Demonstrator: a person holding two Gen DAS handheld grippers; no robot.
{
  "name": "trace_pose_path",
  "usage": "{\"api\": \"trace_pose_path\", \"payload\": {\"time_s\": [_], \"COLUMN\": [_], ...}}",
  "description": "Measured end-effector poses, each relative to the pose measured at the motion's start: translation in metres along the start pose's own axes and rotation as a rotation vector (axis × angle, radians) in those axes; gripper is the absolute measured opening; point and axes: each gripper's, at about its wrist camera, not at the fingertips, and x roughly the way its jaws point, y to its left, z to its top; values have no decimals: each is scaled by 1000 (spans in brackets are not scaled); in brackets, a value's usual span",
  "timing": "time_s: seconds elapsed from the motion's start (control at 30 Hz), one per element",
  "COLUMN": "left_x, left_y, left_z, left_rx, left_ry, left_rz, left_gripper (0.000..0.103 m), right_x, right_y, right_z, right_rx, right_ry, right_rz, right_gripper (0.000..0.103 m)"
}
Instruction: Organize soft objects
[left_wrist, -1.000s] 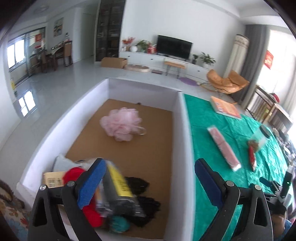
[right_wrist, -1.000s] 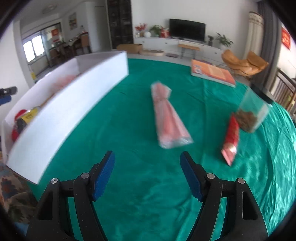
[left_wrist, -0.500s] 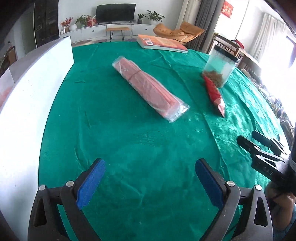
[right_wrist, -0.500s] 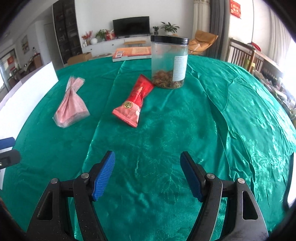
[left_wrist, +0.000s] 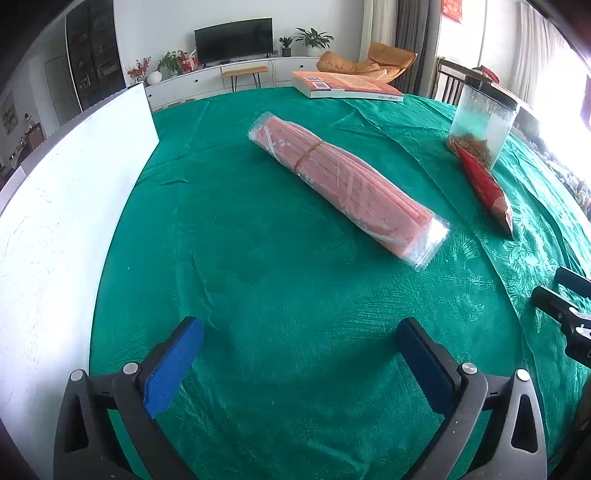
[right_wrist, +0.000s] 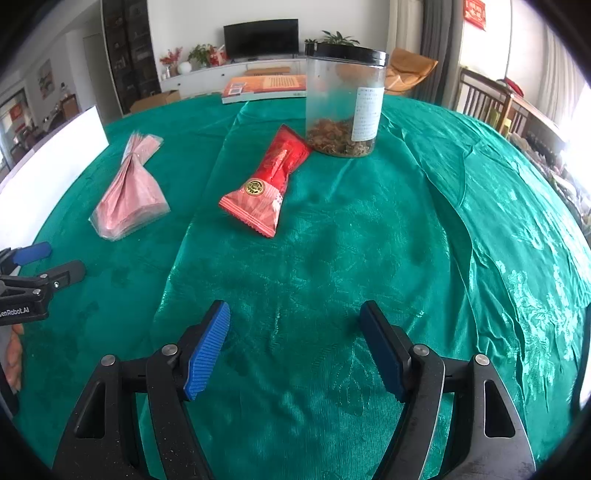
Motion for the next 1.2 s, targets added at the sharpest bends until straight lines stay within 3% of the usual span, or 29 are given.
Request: {"api": "trace_pose_path", "payload": {"time_s": [0.17, 1.2], "left_x": [0, 0], "left_y": [0, 0], "left_z": [0, 0], "left_rx": [0, -1], "left_ry": [0, 0], "left_rz": [0, 0], "left_gripper": [103, 103], "right_x": [0, 0], "right_y": [0, 0], "right_z": [0, 1], "right_rx": [12, 12], "right_ry": [5, 6], "right_rz": [-8, -8], "right_gripper": [82, 83]}}
